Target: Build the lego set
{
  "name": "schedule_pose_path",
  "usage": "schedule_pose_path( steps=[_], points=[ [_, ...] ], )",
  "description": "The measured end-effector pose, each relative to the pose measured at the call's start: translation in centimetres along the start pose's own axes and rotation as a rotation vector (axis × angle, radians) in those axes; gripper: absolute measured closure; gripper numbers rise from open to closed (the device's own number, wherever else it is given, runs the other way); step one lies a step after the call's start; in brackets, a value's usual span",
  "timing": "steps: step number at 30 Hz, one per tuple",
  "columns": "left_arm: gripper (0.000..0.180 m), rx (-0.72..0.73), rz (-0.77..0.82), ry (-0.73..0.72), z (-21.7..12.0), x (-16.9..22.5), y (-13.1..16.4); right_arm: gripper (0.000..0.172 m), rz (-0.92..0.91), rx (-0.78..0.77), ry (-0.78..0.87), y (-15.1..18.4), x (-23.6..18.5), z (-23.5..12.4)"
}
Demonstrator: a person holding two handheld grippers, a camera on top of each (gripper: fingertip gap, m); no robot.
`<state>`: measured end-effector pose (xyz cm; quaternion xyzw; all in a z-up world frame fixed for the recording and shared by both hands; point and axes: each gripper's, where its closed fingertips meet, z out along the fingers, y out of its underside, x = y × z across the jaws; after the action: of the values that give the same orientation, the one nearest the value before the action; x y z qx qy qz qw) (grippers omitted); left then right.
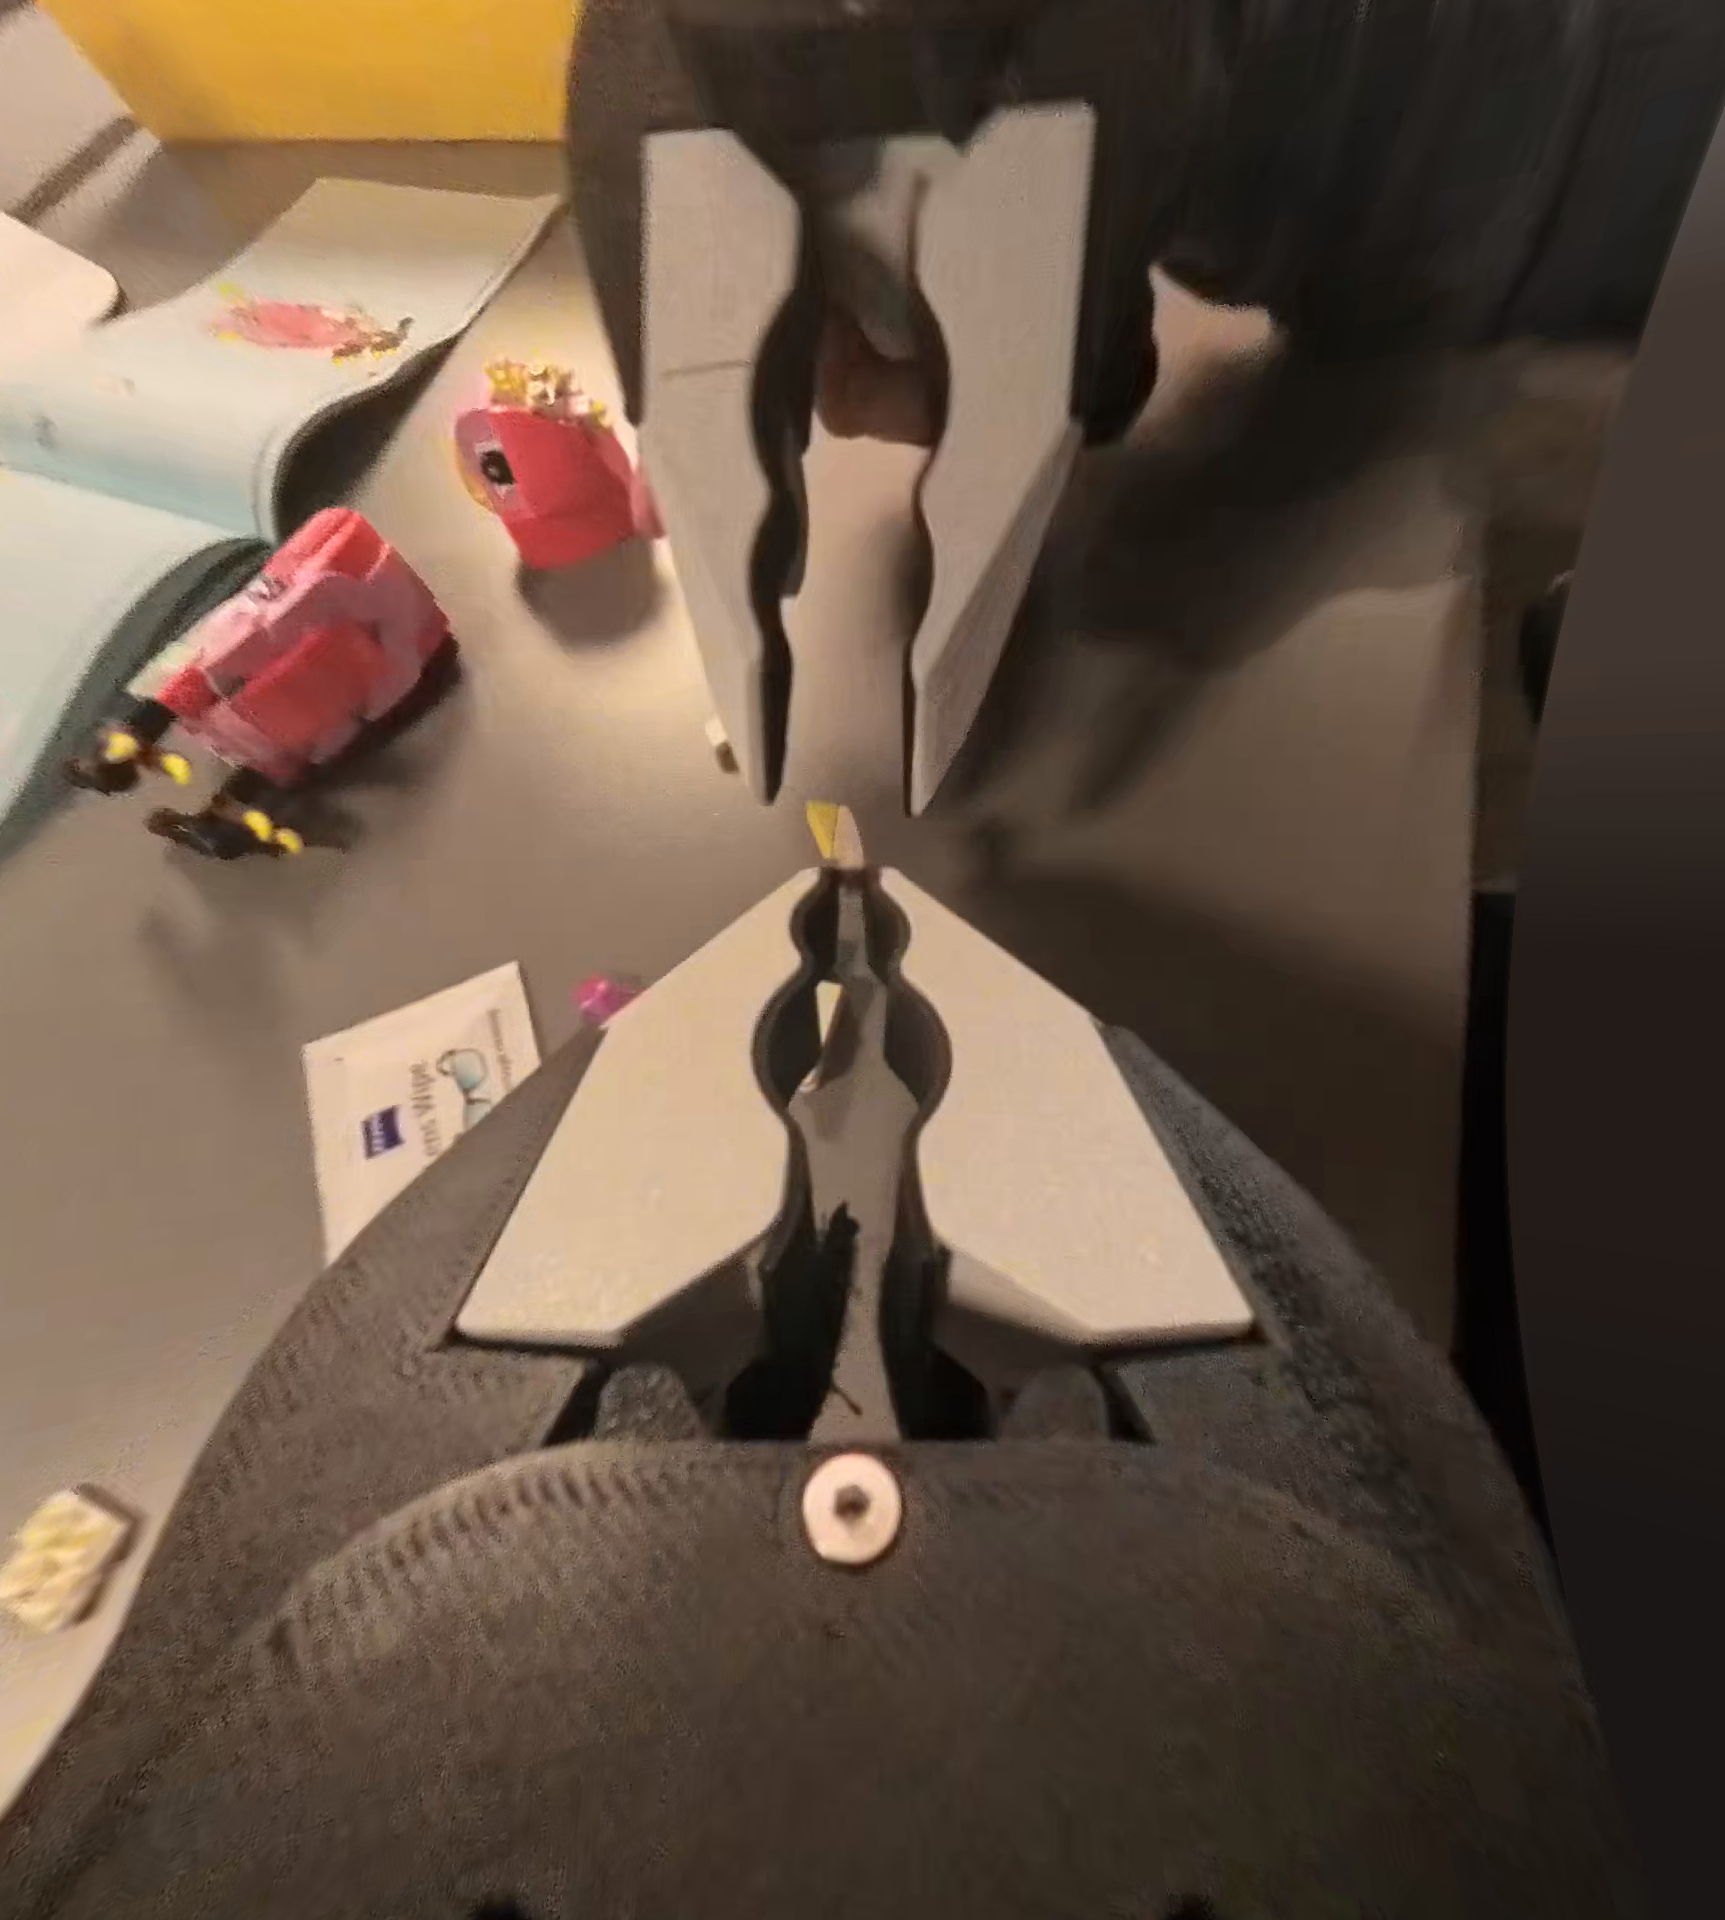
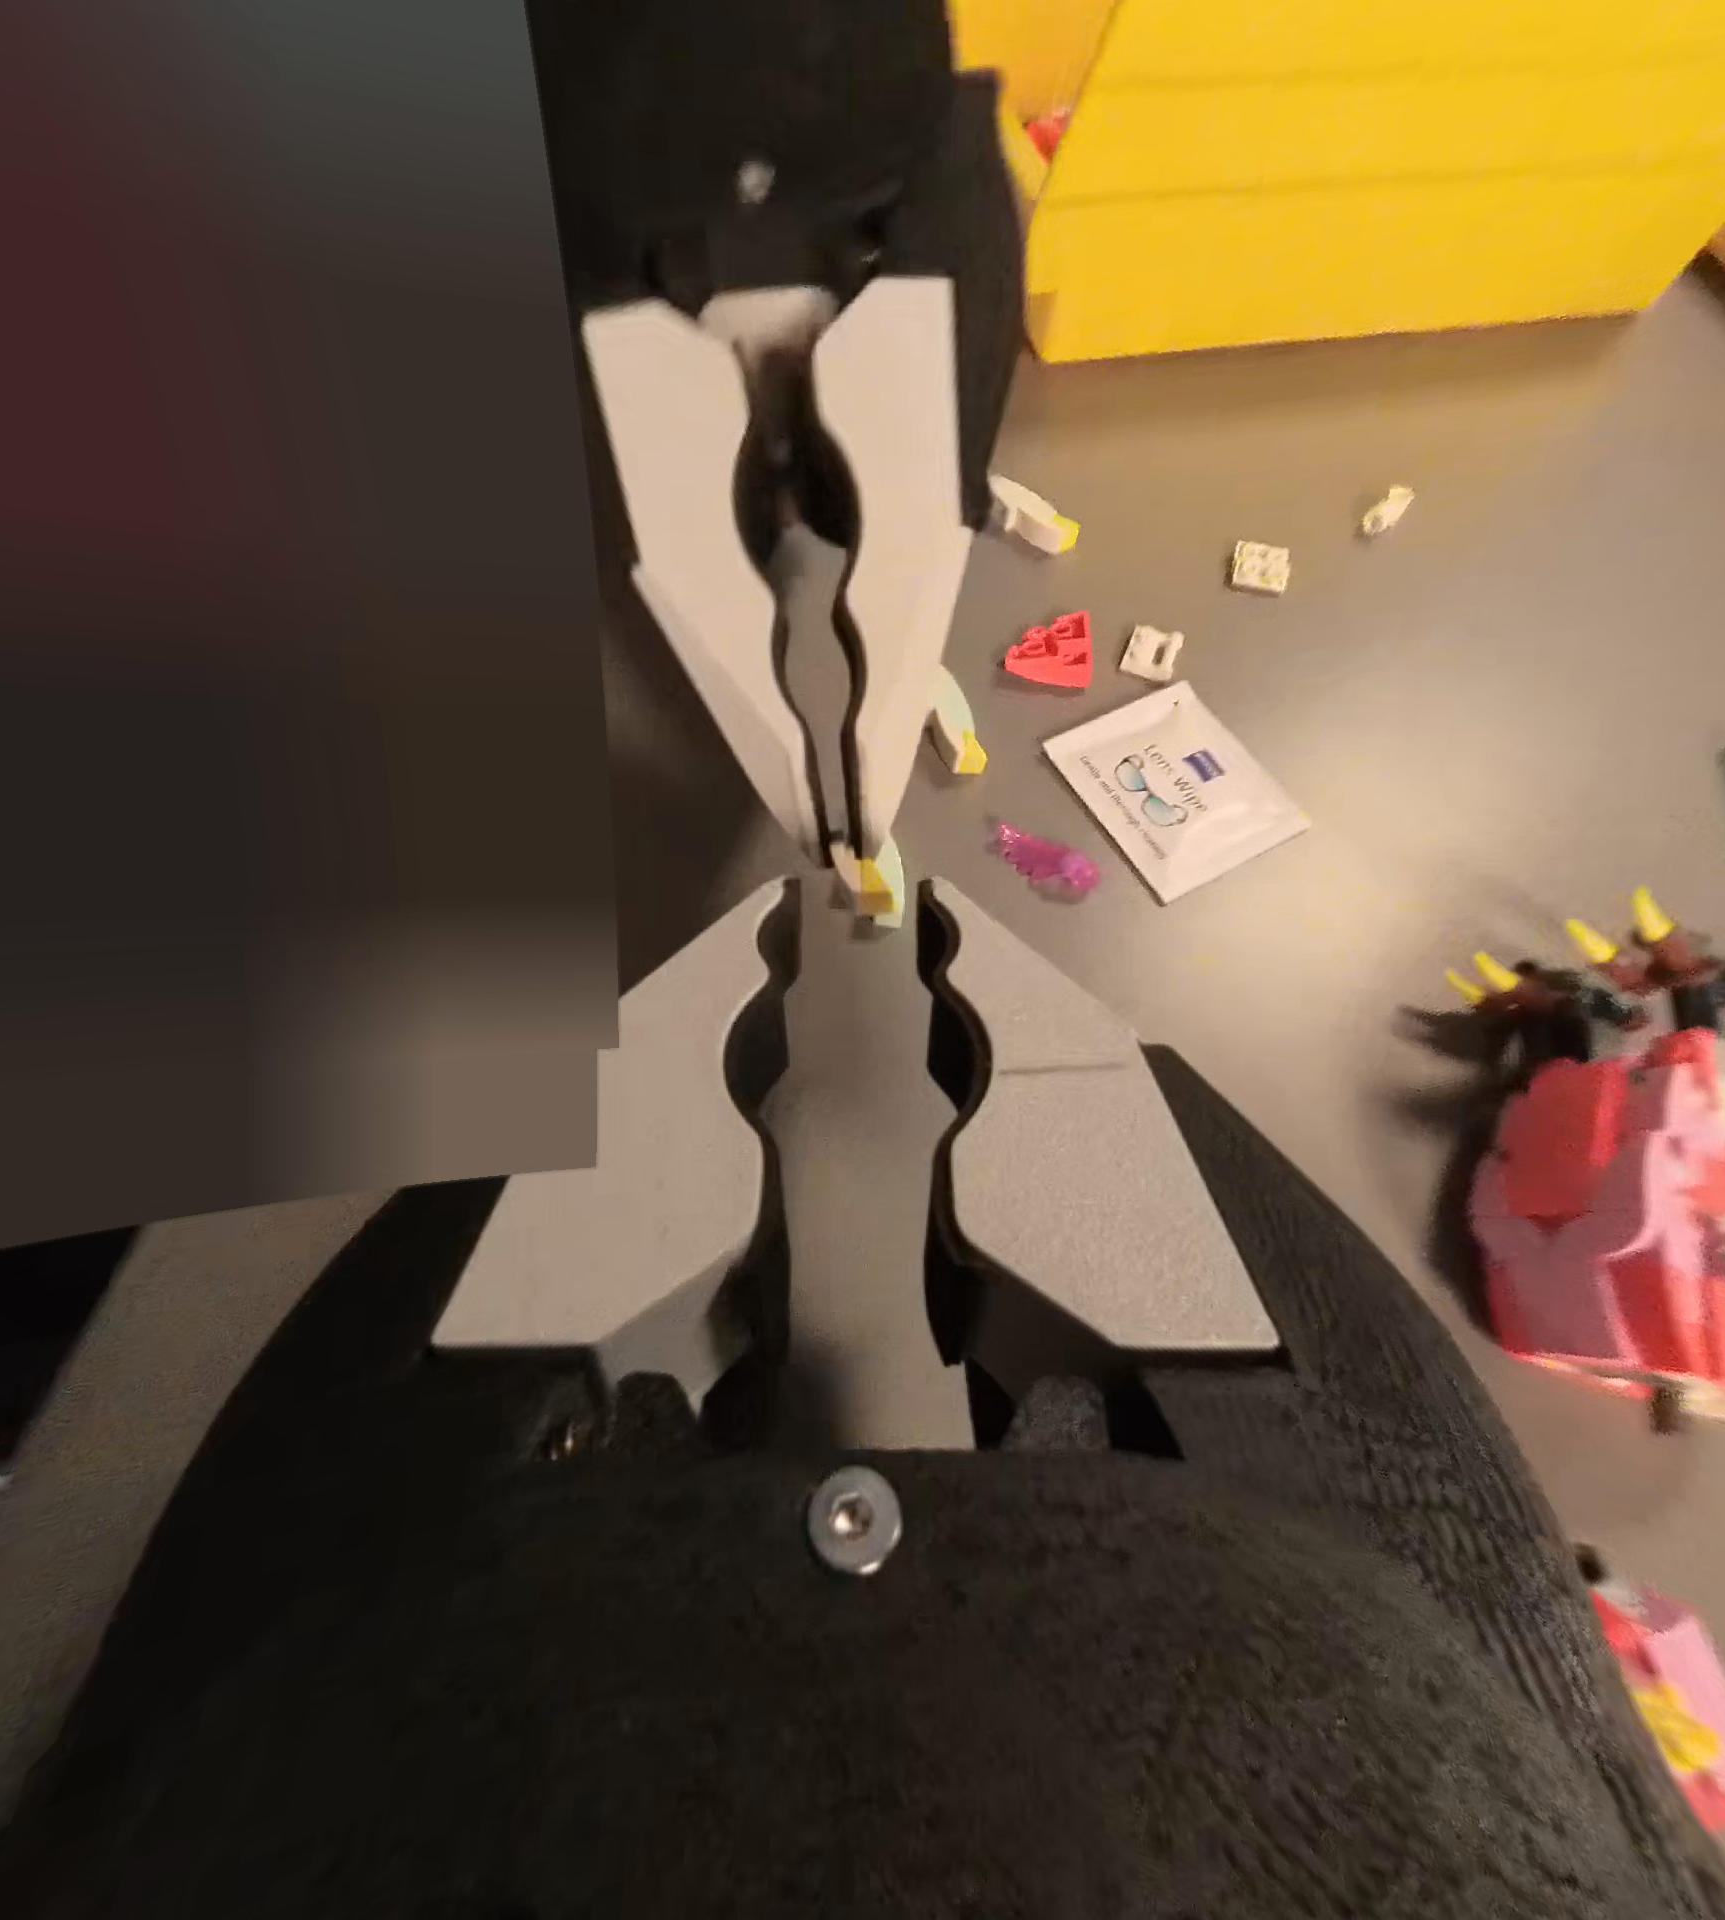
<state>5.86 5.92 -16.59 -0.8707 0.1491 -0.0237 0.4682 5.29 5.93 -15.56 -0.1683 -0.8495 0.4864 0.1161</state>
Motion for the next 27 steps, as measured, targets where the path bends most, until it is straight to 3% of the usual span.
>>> schedule_pose_path(
  steps=[1,5,10,14,22,27],
  points=[
    [0.177,0.013,-0.041,0.023,-0.1,0.0,-0.1,0.153,-0.055,-0.015,0.024,0.1,0.0,0.1],
    [0.177,0.018,-0.099,0.078,-0.2,0.5,-0.2,0.159,-0.155,-0.023,0.069,0.1,0.0,0.4],
    [0.162,0.002,-0.155,0.054,-0.1,0.1,0.3,0.166,-0.139,-0.068,0.042,0.9,-0.3,0.8],
    [0.144,-0.131,-0.129,-0.005,-0.5,-0.3,2.7,0.167,-0.097,-0.14,0.023,2.4,-0.2,1.4],
    [0.163,-0.191,-0.063,-0.016,-0.1,-0.6,3.7,0.165,-0.095,-0.187,0.046,3.2,0.0,2.0],
    [0.172,-0.211,-0.041,-0.007,0.2,-0.7,3.7,0.152,-0.091,-0.186,0.063,3.1,0.2,1.9]
  ],
)
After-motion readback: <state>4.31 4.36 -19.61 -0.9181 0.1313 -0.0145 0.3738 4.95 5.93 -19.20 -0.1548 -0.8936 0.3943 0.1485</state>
